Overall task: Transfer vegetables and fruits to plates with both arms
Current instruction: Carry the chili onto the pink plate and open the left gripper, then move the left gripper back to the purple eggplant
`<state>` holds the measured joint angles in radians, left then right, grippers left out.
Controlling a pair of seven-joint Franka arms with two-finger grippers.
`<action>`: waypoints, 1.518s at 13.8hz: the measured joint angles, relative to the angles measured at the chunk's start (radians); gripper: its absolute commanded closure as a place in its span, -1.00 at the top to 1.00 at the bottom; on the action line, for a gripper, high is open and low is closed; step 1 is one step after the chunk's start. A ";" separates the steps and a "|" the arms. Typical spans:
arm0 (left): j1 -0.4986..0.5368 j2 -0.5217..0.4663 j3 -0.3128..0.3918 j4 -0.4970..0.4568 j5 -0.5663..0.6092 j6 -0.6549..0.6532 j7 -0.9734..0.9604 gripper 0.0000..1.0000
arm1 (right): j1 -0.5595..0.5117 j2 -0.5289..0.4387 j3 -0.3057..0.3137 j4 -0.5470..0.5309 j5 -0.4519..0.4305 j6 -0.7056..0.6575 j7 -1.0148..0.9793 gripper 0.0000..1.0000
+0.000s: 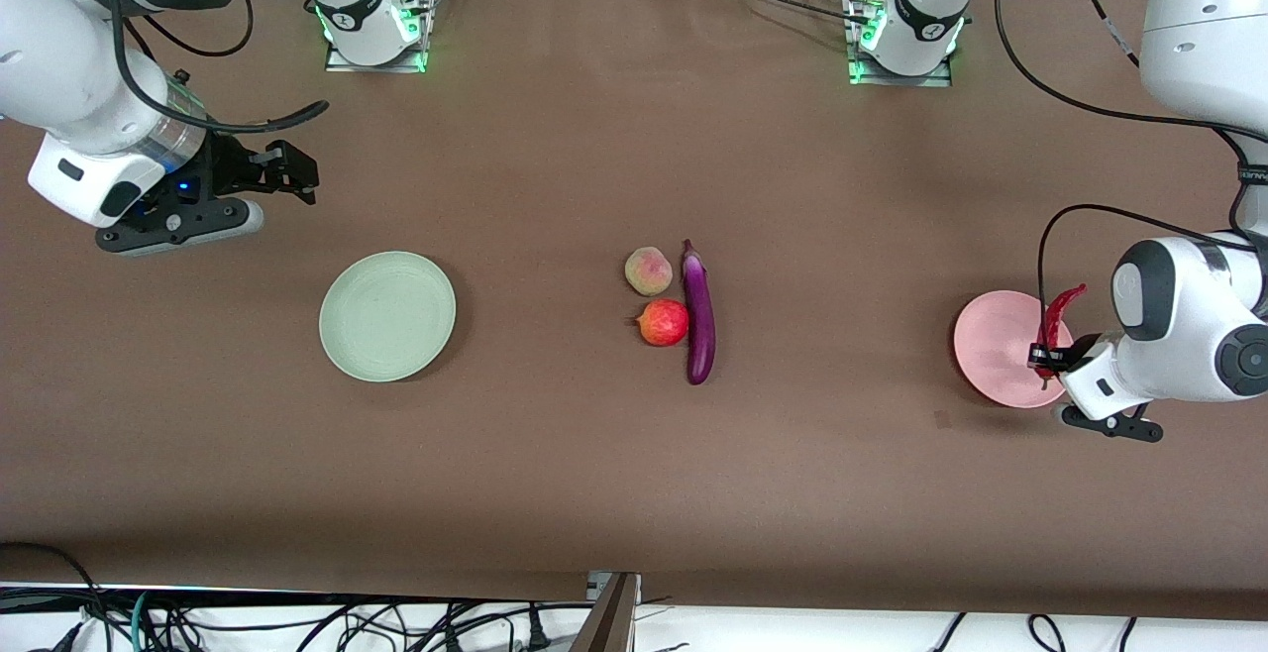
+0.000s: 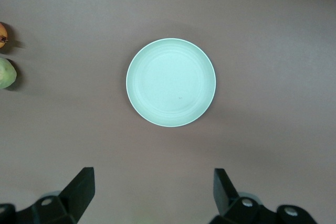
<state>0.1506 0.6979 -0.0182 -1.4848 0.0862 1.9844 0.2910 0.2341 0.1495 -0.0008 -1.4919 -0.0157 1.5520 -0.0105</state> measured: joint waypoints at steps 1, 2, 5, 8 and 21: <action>-0.002 0.003 -0.004 -0.014 0.000 0.015 0.000 0.31 | 0.000 0.000 0.000 0.000 0.000 0.000 0.000 0.99; -0.005 0.005 -0.008 -0.019 0.000 0.021 0.000 0.99 | 0.000 0.000 0.000 0.000 0.000 0.000 0.000 0.99; -0.014 0.004 -0.014 -0.021 0.000 0.022 0.000 1.00 | 0.000 0.000 0.000 0.000 0.000 0.000 0.000 0.99; -0.028 -0.009 -0.036 -0.014 0.000 -0.008 0.000 1.00 | 0.000 0.000 0.000 0.000 0.000 0.001 0.000 0.99; -0.514 0.012 -0.120 -0.036 -0.230 0.141 -0.438 1.00 | 0.000 0.000 0.000 0.000 0.000 0.003 0.001 0.99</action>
<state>-0.3630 0.7100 -0.1380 -1.5206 -0.1440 2.1257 -0.1471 0.2344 0.1495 -0.0010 -1.4916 -0.0156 1.5547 -0.0098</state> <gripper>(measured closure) 0.000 0.000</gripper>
